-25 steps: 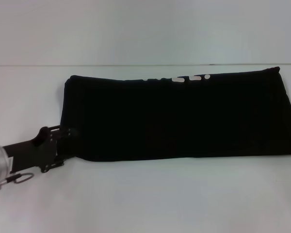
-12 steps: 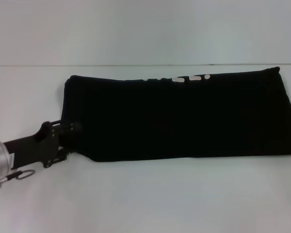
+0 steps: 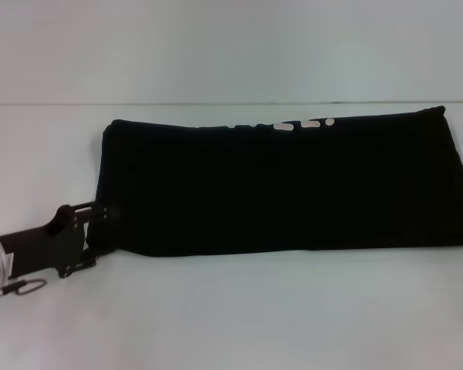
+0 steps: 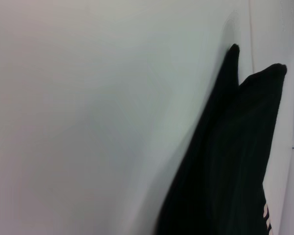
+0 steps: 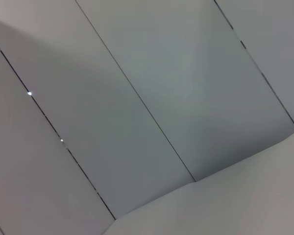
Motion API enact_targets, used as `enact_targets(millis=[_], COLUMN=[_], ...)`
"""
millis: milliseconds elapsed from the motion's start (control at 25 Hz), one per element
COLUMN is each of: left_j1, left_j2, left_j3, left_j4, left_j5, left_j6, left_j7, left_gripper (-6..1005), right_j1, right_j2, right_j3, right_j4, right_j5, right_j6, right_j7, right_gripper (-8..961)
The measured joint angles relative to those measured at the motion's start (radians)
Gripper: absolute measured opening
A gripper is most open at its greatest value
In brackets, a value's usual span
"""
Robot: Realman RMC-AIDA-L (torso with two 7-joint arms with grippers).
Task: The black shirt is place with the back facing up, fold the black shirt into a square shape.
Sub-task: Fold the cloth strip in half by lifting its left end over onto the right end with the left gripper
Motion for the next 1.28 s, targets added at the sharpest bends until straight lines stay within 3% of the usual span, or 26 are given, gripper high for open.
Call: enact_targets(millis=[440,880,1280], left_j1=[-0.053,-0.025,-0.054], left_j2=[0.0,0.0,0.005], left_j3=[0.007,0.003,0.003], left_j4=[-0.044,-0.03,-0.028], left_j5=[0.0,-0.001,-0.003], left_j6=[-0.042,-0.011,-0.075], left_j7=[0.0,0.0,0.0], left_gripper=[658,646,634], right_j1=[-0.001,0.002,-0.001], right_j2=[0.0,-0.001,-0.002], right_j3=[0.0,0.0,0.004], right_j4=[0.0,0.0,0.0], right_j5=[0.003,0.003,0.004], right_j6=[0.0,0.0,-0.008], right_j7=[0.005,0.005,0.006], right_gripper=[787,789,789])
